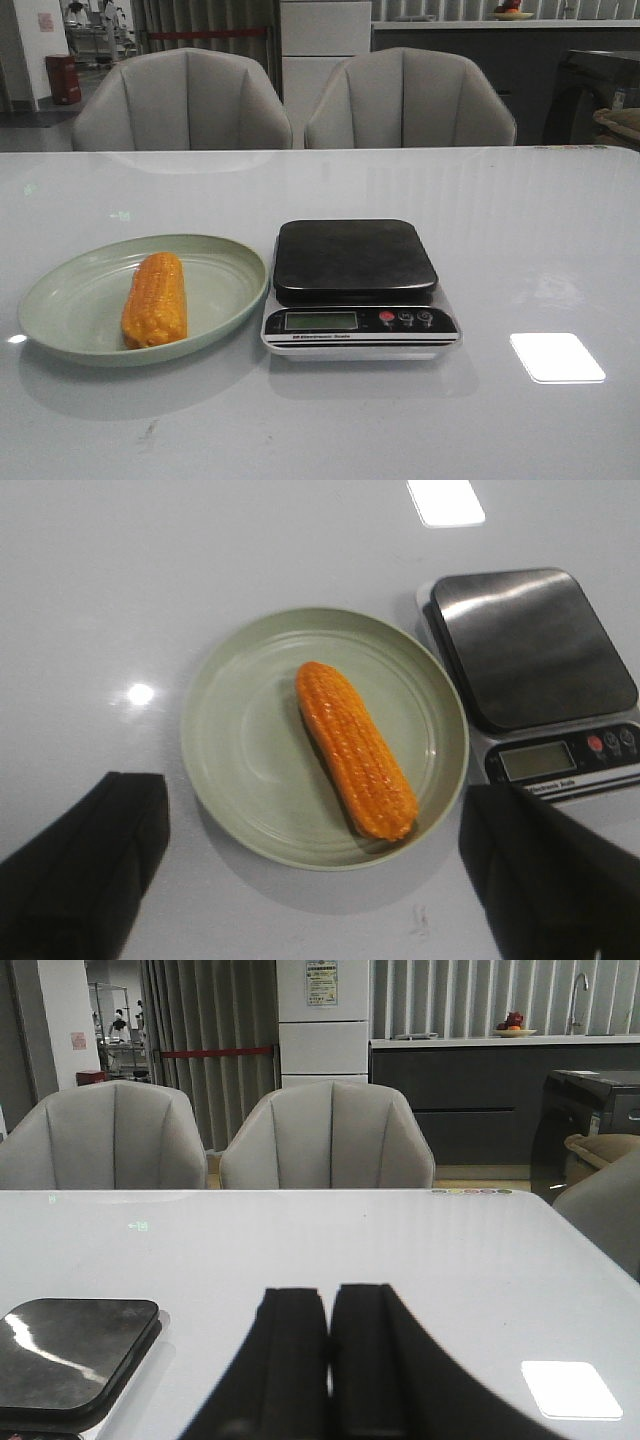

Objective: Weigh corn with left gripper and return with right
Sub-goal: 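Grasp the yellow corn cob with the left gripper and lift it, then carry the corn over the black scale and release it onto the pan, then withdraw the left gripper upward, leaving the corn on the scale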

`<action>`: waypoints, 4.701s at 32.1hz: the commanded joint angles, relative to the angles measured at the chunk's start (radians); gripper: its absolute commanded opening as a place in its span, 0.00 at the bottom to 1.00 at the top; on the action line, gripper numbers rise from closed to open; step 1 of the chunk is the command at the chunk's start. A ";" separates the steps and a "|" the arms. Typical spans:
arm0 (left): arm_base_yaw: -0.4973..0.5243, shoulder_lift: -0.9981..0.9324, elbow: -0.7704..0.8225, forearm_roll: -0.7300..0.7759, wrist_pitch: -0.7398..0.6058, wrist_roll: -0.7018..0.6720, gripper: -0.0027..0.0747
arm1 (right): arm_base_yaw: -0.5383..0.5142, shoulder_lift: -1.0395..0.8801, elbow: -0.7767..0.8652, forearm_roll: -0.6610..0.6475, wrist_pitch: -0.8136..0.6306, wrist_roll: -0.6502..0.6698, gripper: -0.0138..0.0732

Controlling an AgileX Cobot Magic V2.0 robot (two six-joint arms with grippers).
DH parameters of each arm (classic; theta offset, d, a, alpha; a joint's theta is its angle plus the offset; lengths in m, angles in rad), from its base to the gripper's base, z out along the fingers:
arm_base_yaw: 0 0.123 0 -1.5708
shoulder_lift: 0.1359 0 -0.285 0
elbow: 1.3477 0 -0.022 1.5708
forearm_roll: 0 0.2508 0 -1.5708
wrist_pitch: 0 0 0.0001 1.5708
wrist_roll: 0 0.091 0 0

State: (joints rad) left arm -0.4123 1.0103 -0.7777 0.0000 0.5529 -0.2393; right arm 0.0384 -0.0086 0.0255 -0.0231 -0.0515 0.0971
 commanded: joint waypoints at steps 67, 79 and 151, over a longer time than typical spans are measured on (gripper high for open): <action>-0.296 0.946 -0.703 -0.255 -0.056 -0.007 0.76 | -0.004 -0.020 0.011 -0.008 -0.077 -0.007 0.35; -0.293 0.844 -0.739 -0.170 -0.018 -0.007 0.79 | -0.004 -0.020 0.011 -0.008 -0.077 -0.007 0.35; -0.267 -1.022 0.381 0.186 0.019 0.106 0.18 | -0.002 0.180 -0.337 -0.008 0.115 -0.002 0.35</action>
State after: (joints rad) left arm -0.6820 -0.0073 -0.3752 0.1808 0.6595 -0.1326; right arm 0.0384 0.0816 -0.1932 -0.0231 0.0343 0.0992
